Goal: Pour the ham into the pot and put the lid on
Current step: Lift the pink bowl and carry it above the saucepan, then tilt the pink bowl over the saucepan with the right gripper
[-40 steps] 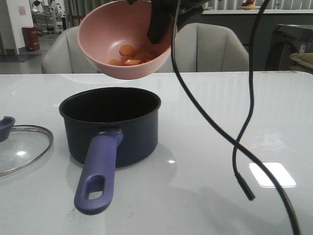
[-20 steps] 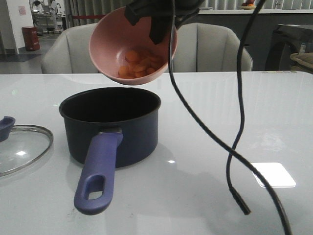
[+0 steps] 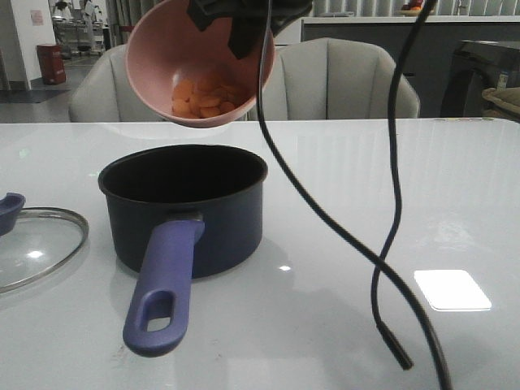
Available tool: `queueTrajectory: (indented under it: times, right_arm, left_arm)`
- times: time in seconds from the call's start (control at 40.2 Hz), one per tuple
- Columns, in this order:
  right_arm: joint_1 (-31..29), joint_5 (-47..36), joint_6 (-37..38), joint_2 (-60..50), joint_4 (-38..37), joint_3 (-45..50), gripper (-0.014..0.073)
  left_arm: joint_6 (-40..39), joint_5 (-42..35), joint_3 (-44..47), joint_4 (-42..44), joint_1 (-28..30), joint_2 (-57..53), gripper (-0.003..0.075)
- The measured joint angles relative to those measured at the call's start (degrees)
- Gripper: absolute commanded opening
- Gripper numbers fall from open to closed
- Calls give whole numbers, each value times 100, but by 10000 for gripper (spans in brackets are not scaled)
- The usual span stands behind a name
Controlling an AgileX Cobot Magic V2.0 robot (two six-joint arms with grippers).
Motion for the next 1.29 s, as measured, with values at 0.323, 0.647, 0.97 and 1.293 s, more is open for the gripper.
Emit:
queueTrajectory:
  times: [0.323,0.647,0.97,1.293]
  right_arm:
    - [2,-262,-1028,0,82,0,141]
    - [-19,-583,-2676,8,440,0,141]
    - [-19,-1049,-3377,71,398,54,141]
    - [-8,-1632,-3446,71,-157,359,141]
  left_arm:
    - [0,0,0,0,0,0,564]
    - [0,0,0,0,0,0,564]
    - [0,0,0,0,0,0,564]
    - [0,0,0,0,0,0,564]
